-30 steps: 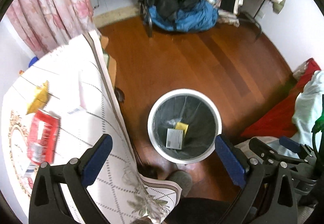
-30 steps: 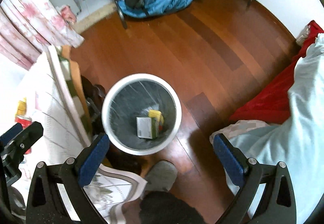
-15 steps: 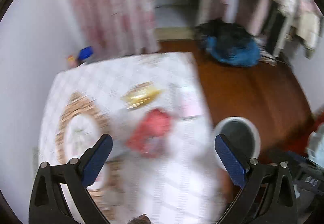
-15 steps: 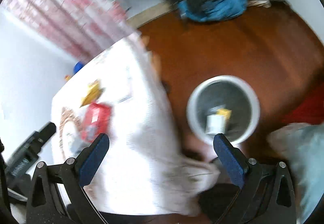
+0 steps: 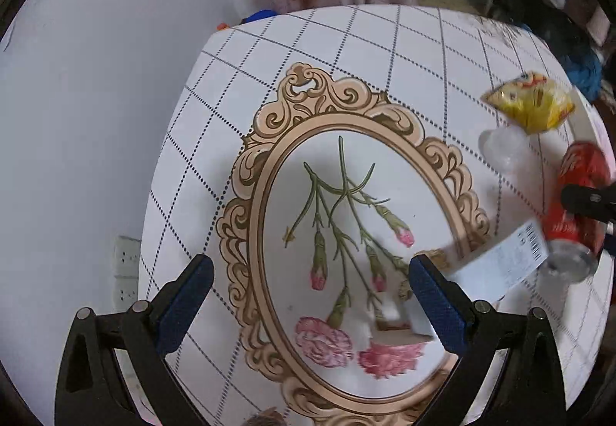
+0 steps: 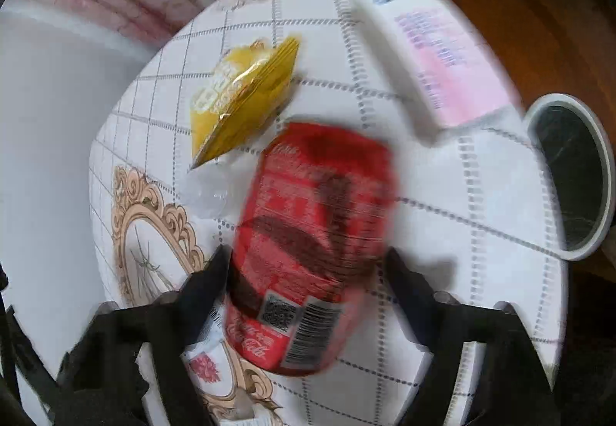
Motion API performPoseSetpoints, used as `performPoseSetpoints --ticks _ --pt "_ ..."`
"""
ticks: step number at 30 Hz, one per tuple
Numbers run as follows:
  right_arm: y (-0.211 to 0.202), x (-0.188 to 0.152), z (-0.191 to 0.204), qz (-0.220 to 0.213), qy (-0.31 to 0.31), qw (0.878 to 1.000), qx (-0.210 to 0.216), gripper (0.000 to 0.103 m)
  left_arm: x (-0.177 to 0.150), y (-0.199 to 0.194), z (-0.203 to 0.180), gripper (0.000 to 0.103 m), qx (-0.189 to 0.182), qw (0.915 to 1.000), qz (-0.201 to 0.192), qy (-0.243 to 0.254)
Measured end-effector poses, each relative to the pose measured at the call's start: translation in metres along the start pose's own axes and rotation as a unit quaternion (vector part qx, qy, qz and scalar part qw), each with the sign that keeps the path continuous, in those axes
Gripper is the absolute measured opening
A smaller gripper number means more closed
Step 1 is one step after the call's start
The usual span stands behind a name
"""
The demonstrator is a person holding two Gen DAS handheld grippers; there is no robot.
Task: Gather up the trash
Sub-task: 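Grasp the red Coca-Cola can with the right gripper while the left grasps the white box, then lift the can with the right gripper while the left lifts the white box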
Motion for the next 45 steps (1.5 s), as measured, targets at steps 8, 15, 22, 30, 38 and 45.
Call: performPoseSetpoints --ticks 8,15,22,30,38,45 --pt "-0.023 -0.021 -0.042 0.02 -0.042 0.998 -0.05 0.074 0.0 -0.022 -0.041 0.103 -0.084 0.9918 -0.007 0.096" --pt "-0.031 -0.039 -0.076 0.036 -0.045 0.996 -0.07 0.074 -0.008 -0.019 -0.105 0.103 -0.113 0.9709 0.009 0.211" --pt "-0.032 -0.038 -0.076 0.035 -0.058 0.994 -0.091 0.075 -0.01 0.005 -0.13 0.066 -0.121 0.9611 0.05 0.243" --pt "-0.027 -0.035 -0.069 0.025 -0.066 0.992 -0.102 0.075 -0.009 0.013 -0.135 0.039 -0.141 0.9623 0.056 0.226" --pt "-0.032 -0.041 -0.066 0.011 -0.064 0.994 -0.09 0.074 -0.008 0.012 -0.114 0.033 -0.115 0.976 0.032 0.182" --pt "-0.057 -0.048 -0.054 -0.021 -0.075 0.995 -0.066 0.074 -0.008 -0.036 -0.099 0.032 -0.109 0.9846 -0.021 0.135"
Point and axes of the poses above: each gripper's, at about its wrist camera, not at the fingertips, and y roughly the way its jaws point, z to its left, x to its top, the point moved 10 cm from there along y, roughly the way its jaws point, and after that the axes turned 2 degrees about -x, right-handed, at the moved point
